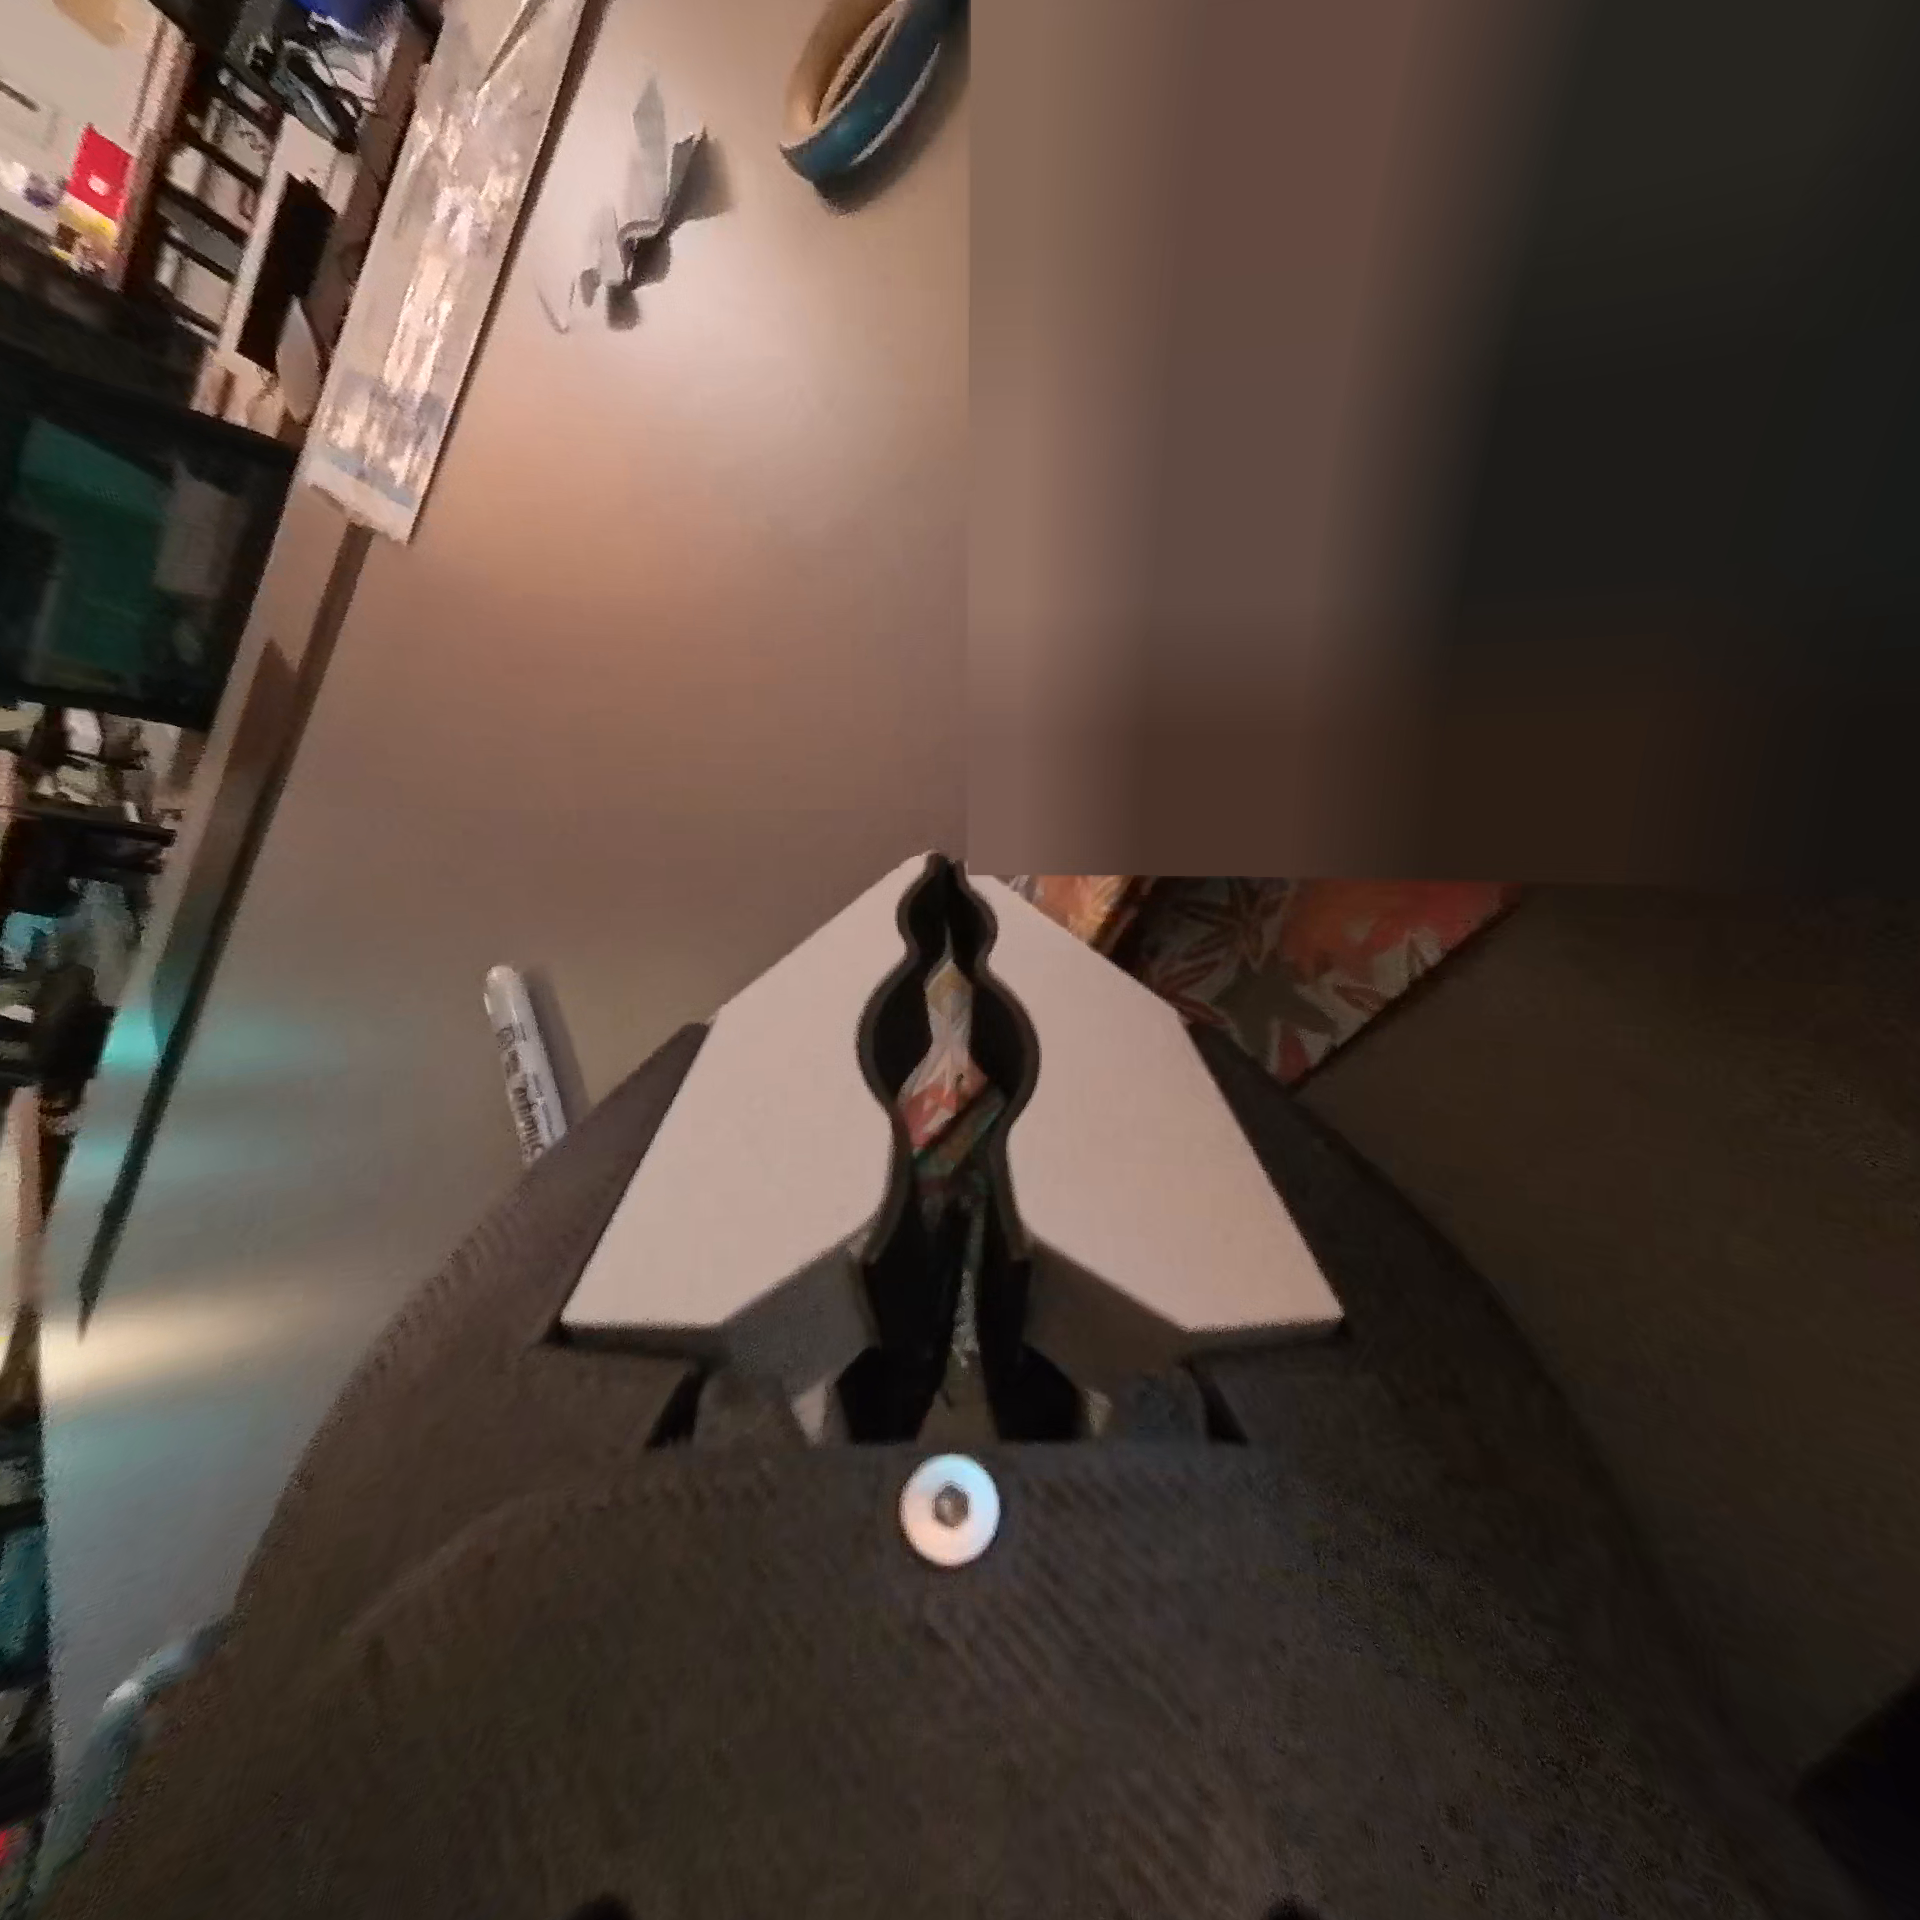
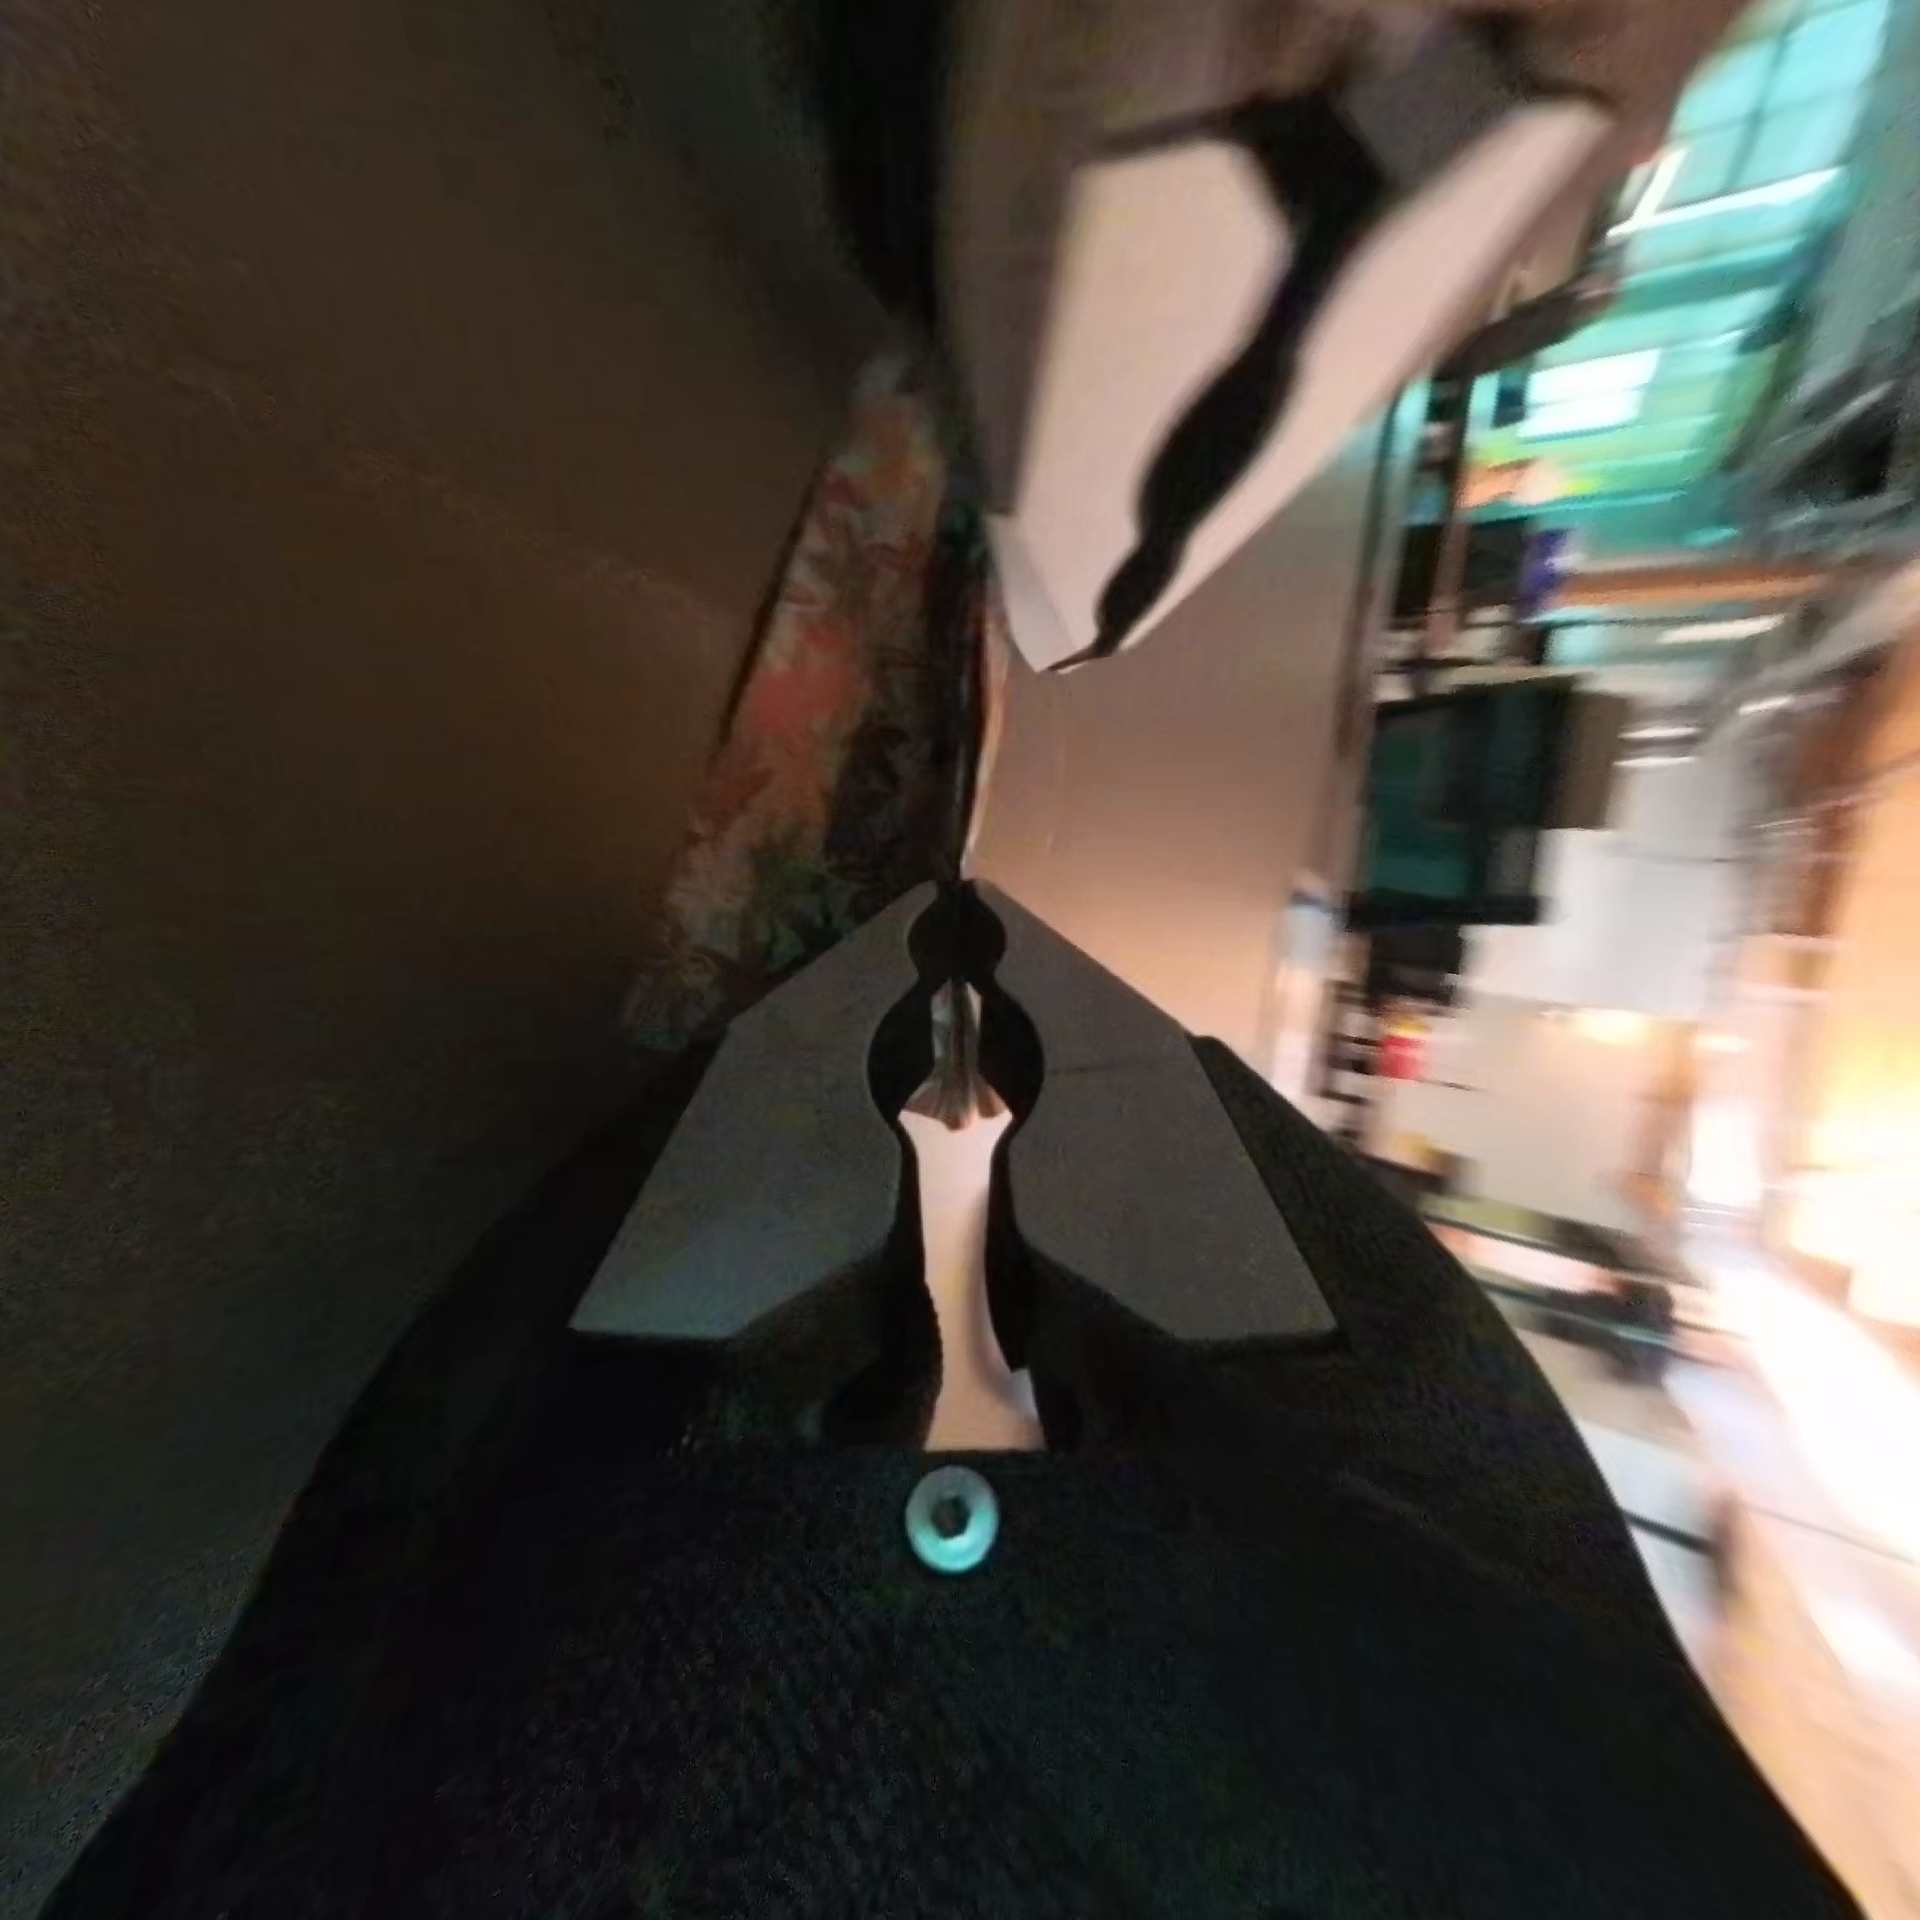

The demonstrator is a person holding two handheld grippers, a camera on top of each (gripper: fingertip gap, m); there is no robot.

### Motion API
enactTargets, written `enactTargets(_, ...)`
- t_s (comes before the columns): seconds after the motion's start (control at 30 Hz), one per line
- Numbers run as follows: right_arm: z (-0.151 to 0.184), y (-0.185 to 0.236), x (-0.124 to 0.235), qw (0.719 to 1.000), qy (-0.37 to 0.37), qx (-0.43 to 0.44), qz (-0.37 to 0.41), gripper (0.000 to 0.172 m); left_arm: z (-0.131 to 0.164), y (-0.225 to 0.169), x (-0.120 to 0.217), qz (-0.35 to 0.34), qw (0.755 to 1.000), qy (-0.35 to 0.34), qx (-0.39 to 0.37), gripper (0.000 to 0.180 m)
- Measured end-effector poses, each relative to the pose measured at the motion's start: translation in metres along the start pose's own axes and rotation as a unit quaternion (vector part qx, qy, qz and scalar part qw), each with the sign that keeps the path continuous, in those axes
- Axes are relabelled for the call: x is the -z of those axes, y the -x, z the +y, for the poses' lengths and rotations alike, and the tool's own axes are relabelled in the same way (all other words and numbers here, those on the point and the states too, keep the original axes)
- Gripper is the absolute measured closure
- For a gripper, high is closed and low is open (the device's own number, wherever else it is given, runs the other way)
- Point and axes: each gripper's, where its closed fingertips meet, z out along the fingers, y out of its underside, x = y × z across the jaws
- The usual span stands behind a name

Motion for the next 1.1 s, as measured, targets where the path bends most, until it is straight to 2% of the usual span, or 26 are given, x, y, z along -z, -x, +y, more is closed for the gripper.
enactTargets(0.1,-0.006,-0.010,0.024,0.974,-0.099,-0.186,-0.082,0.164,-0.001,-0.001,0.001,-0.009,1.000,-0.008,-0.012,0.180)
enactTargets(0.17,-0.013,-0.027,0.042,0.927,-0.173,-0.307,-0.128,0.170,-0.001,-0.001,0.001,-0.019,1.000,-0.008,-0.022,0.180)
enactTargets(0.23,-0.026,-0.031,0.053,0.867,-0.232,-0.386,-0.213,0.172,-0.003,-0.001,0.002,-0.029,0.999,-0.015,-0.041,0.180)
enactTargets(0.27,-0.031,-0.033,0.054,0.847,-0.252,-0.399,-0.244,0.172,-0.004,-0.002,0.003,-0.031,0.998,-0.023,-0.054,0.180)
enactTargets(0.37,-0.035,-0.044,0.052,0.821,-0.313,-0.386,-0.283,0.172,-0.007,-0.005,0.006,-0.015,0.996,-0.060,-0.057,0.180)
enactTargets(0.47,-0.051,-0.043,0.061,0.752,-0.365,-0.370,-0.405,0.172,-0.011,-0.010,0.010,0.034,0.992,-0.102,-0.060,0.180)
enactTargets(0.6,-0.062,-0.050,0.061,0.682,-0.408,-0.352,-0.495,0.172,-0.015,-0.019,0.016,0.077,0.981,-0.148,-0.102,0.180)
enactTargets(0.7,-0.060,-0.061,0.057,0.601,-0.432,-0.390,-0.548,0.172,-0.017,-0.022,0.019,0.078,0.974,-0.169,-0.130,0.180)
enactTargets(0.8,-0.052,-0.090,0.078,0.467,-0.523,-0.422,-0.576,0.172,-0.017,-0.024,0.020,0.077,0.970,-0.179,-0.146,0.180)
enactTargets(0.83,-0.046,-0.096,0.083,0.446,-0.544,-0.422,-0.572,0.172,-0.017,-0.024,0.021,0.077,0.969,-0.182,-0.150,0.180)
enactTargets(0.87,-0.043,-0.097,0.083,0.452,-0.544,-0.424,-0.565,0.172,-0.018,-0.025,0.021,0.078,0.968,-0.185,-0.150,0.180)
enactTargets(0.9,-0.044,-0.092,0.075,0.481,-0.522,-0.432,-0.557,0.172,-0.018,-0.025,0.021,0.081,0.968,-0.186,-0.149,0.180)
enactTargets(1.0,-0.056,-0.053,0.055,0.590,-0.423,-0.409,-0.553,0.172,-0.018,-0.026,0.022,0.090,0.966,-0.191,-0.150,0.180)
enactTargets(1.07,-0.063,-0.022,0.045,0.642,-0.361,-0.378,-0.561,0.172,-0.018,-0.026,0.023,0.090,0.965,-0.193,-0.153,0.180)
enactTargets(1.1,-0.064,-0.012,0.042,0.658,-0.338,-0.366,-0.565,0.172,-0.018,-0.026,0.023,0.091,0.964,-0.194,-0.155,0.180)
